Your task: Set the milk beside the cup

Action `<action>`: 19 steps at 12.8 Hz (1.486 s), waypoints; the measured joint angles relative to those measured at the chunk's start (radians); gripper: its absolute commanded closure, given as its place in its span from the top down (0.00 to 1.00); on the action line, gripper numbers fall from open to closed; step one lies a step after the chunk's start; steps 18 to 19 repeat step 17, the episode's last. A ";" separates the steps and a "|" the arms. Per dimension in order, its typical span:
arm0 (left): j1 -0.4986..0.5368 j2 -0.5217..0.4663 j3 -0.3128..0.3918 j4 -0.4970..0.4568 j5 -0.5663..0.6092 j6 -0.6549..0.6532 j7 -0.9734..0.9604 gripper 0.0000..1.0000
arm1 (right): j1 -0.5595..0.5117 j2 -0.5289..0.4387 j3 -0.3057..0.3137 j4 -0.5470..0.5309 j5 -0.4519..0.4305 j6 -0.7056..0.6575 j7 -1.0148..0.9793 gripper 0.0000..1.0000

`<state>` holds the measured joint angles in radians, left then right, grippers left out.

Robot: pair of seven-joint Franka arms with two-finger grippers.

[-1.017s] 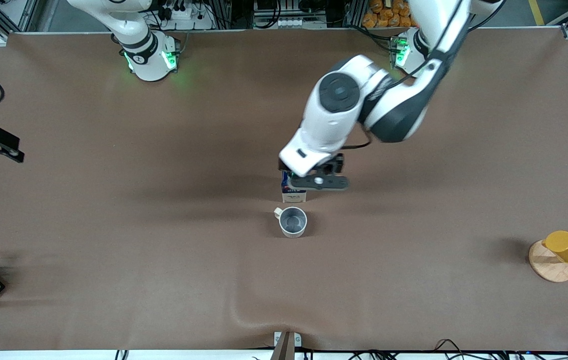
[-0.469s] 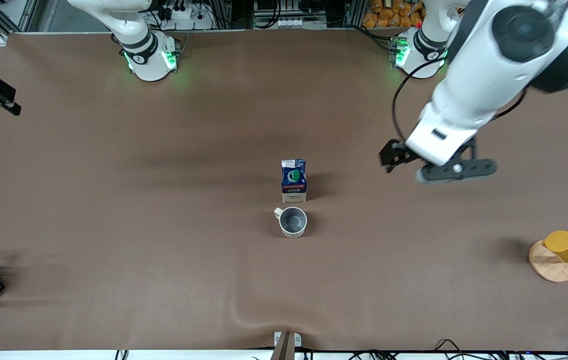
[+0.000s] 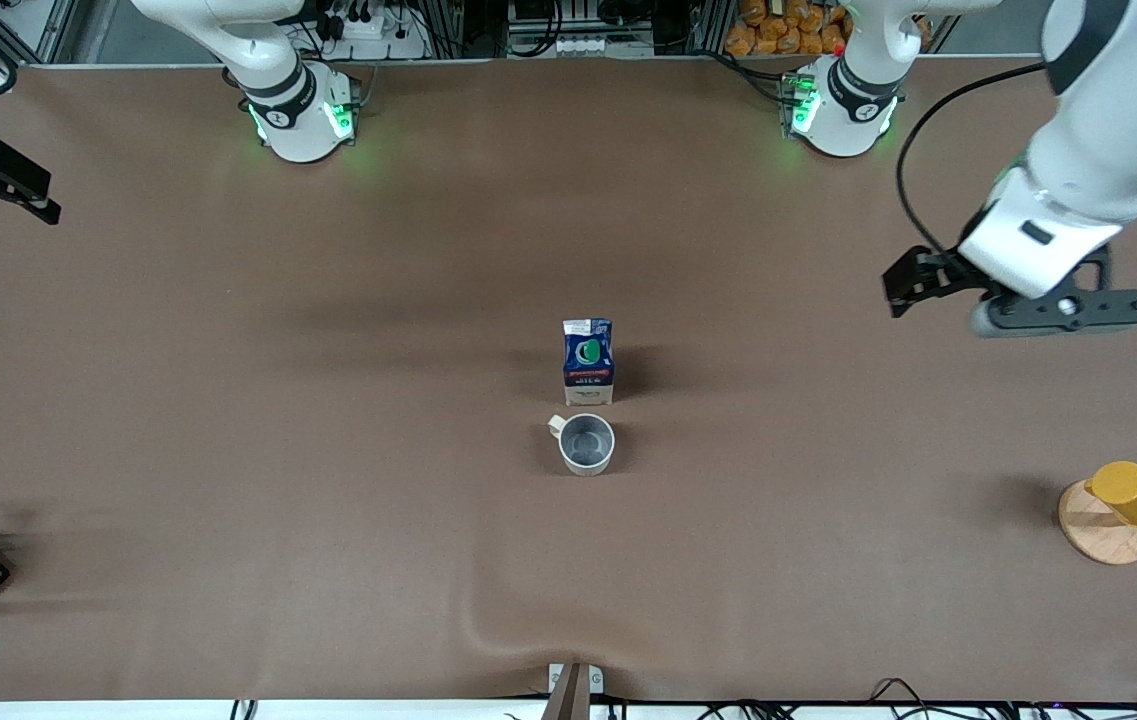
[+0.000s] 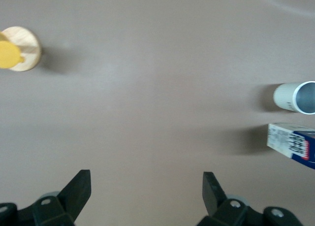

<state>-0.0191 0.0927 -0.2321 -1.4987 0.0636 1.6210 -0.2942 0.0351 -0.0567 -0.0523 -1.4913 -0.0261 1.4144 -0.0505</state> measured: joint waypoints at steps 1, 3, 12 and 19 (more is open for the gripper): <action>0.005 -0.029 0.018 -0.028 -0.008 0.000 0.012 1.00 | 0.000 0.000 -0.001 0.000 0.000 0.000 0.000 1.00; 0.006 -0.073 0.051 -0.064 -0.021 0.000 0.062 1.00 | 0.000 0.000 -0.001 0.000 0.000 0.000 0.000 1.00; -0.004 -0.098 0.071 -0.074 -0.025 -0.030 0.099 1.00 | 0.000 0.005 -0.009 -0.002 0.000 0.002 -0.029 1.00; -0.051 -0.106 0.147 -0.074 -0.059 -0.036 0.130 1.00 | -0.001 0.005 -0.011 -0.002 0.000 0.002 -0.030 1.00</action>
